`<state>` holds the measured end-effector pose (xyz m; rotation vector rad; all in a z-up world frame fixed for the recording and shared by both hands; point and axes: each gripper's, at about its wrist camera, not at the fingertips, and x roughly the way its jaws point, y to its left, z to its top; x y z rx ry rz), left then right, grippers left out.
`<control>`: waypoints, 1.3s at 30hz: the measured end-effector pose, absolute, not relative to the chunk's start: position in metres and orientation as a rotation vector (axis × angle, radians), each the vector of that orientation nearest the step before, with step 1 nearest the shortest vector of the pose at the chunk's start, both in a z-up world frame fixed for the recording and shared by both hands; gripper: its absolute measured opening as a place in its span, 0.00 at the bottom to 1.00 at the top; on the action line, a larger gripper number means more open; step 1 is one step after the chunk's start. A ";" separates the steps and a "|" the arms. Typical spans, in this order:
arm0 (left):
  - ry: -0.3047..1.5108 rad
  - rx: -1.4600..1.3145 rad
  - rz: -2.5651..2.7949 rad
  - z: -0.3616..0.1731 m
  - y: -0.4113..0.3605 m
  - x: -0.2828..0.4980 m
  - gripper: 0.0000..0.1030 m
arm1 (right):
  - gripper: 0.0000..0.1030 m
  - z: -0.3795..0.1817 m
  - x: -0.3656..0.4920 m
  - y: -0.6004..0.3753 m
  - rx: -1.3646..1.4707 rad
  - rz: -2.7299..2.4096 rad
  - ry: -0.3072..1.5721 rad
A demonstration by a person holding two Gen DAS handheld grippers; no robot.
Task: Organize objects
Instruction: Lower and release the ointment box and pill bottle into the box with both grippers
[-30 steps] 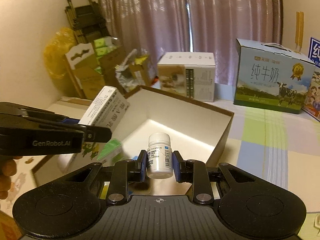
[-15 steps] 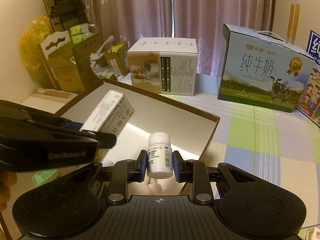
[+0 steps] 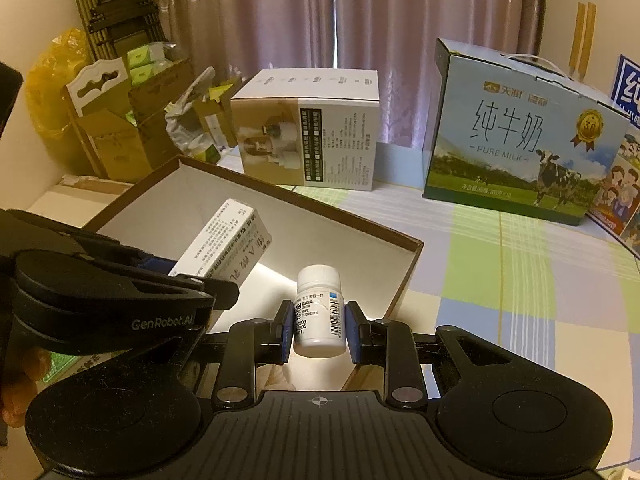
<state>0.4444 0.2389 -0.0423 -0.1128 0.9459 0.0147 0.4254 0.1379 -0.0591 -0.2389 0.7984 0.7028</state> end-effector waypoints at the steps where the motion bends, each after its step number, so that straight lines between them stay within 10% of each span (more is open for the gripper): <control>1: 0.948 -0.114 0.015 -0.043 0.239 0.446 0.22 | 0.23 -0.059 0.426 0.138 -0.239 0.703 0.799; 19: 0.948 -0.112 0.040 -0.047 0.254 0.446 0.35 | 0.23 -0.060 0.431 0.141 -0.234 0.700 0.775; 39: 0.903 -0.076 0.068 -0.021 0.272 0.398 0.75 | 0.54 -0.035 0.383 0.114 -0.164 0.784 0.726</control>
